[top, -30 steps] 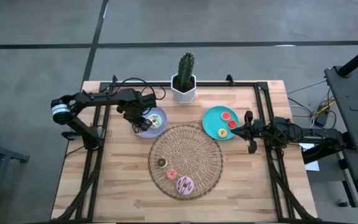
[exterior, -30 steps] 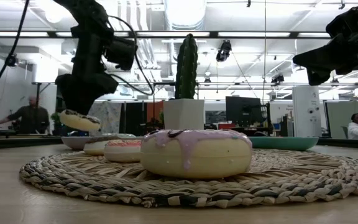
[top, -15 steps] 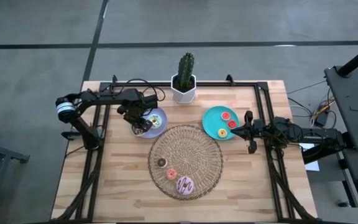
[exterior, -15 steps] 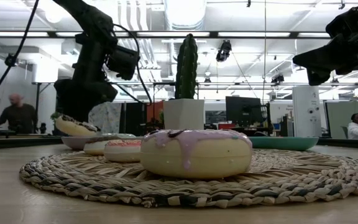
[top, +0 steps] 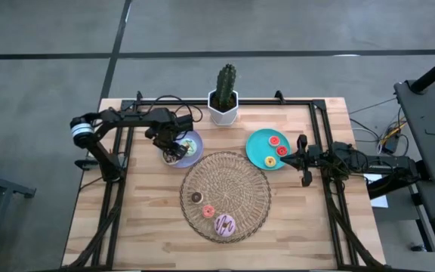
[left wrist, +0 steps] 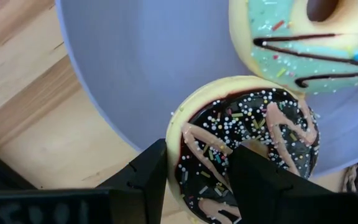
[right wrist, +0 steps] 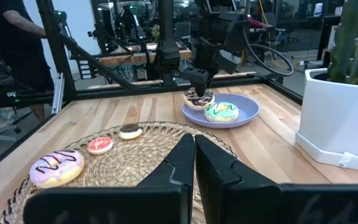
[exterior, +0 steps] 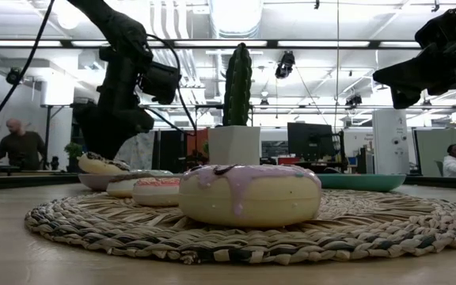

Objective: Pick & Place donuts
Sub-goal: Put the large black donut on the purple plate

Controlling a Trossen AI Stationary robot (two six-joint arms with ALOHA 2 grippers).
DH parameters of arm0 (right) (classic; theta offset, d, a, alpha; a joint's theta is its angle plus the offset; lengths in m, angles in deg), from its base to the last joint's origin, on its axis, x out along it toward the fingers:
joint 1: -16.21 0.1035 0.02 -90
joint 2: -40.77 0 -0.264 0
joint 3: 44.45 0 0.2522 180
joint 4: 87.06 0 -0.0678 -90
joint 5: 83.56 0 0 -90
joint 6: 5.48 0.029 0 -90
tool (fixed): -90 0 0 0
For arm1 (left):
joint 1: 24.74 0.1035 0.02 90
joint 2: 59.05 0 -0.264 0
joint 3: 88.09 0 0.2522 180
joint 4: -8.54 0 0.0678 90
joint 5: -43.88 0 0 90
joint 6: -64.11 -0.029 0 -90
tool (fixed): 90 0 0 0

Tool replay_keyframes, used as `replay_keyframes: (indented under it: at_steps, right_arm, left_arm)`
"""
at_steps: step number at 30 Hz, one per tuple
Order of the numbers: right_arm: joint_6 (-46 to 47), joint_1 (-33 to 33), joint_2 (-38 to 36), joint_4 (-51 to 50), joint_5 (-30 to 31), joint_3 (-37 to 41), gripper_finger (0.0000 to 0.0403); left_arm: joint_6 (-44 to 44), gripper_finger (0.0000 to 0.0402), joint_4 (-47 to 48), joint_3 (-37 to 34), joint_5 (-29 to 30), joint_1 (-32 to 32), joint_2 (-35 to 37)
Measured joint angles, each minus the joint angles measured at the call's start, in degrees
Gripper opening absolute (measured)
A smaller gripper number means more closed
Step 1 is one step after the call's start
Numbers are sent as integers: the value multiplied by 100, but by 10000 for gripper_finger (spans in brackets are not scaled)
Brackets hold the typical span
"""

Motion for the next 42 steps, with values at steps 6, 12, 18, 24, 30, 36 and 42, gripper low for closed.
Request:
replay_keyframes:
  at_steps: [6, 12, 18, 24, 30, 36, 42]
  right_arm:
    - [-1, 1, 0, 0, -1, 0, 8]
    - [0, 0, 0, 0, -1, -2, 8]
    - [0, 2, 0, 0, 1, 0, 9]
    - [0, 2, 0, 0, 1, 0, 9]
    - [0, 0, 0, 0, 0, 0, 8]
    - [0, 0, 0, 0, 1, -2, 8]
    - [0, 1, 0, 0, -1, 0, 8]
  left_arm:
    - [-24, 135, -232, 1, 4, 11, -23]
    - [-25, 135, -417, 1, 3, 10, -23]
    - [-19, 135, -415, 1, 2, 13, -23]
    - [112, 135, -367, -13, 0, 16, -23]
    - [197, 135, -210, -64, -12, 16, -23]
    - [195, 135, -202, -29, -17, 16, 4]
    - [192, 135, -201, -18, -48, 16, 8]
